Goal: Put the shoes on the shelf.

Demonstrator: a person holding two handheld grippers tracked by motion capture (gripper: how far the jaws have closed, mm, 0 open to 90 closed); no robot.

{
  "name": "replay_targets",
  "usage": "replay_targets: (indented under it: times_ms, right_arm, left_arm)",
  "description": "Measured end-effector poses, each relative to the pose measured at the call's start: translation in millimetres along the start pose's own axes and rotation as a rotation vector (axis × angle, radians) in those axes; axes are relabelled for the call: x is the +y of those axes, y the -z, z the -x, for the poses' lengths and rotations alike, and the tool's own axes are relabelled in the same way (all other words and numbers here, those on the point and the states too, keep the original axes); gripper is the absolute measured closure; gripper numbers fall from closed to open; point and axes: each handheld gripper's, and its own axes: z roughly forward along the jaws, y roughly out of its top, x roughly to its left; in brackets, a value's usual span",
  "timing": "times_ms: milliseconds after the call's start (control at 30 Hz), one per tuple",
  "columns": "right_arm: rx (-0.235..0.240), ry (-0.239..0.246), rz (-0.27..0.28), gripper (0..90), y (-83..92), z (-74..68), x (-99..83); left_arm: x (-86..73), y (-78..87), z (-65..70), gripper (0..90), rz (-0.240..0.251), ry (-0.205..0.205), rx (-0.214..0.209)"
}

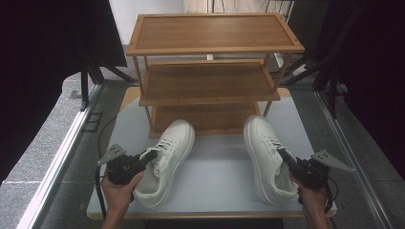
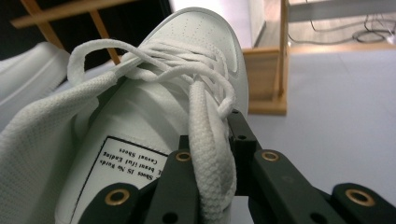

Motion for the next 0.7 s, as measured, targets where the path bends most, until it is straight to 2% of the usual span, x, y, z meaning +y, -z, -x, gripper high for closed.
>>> replay_targets:
  times_ms: [100,167,367,433,500,533,700]
  right_arm:
    - [0.028,-0.002,0.03,84.8,3.6,-5.0,6.1]
    - [0.048,-0.006,0.044,84.8,4.9,-8.2,10.0]
    - [0.086,-0.006,0.063,84.7,4.9,-15.4,23.1]
    - [0.103,-0.014,0.085,84.8,3.6,-17.5,32.9]
    - [0.12,-0.027,0.094,84.8,1.8,-17.4,39.9]
    - [0.122,-0.032,0.102,84.8,0.2,-17.5,43.3]
    - [0.13,-0.028,0.105,84.8,-4.6,-18.4,59.4]
  left_arm:
    - [6.4,3.7,6.0,81.2,0.024,-0.004,-0.02]
    - [13.4,6.1,10.4,81.2,0.047,0.003,-0.048]
    - [29.5,5.7,18.1,81.2,0.09,0.016,-0.085]
    - [39.5,1.7,22.9,81.2,0.12,0.027,-0.104]
    - [42.4,-0.3,24.1,81.2,0.127,0.033,-0.111]
    - [48.7,-4.5,26.6,81.2,0.136,0.041,-0.125]
    - [63.0,-12.2,32.0,81.2,0.151,0.033,-0.126]
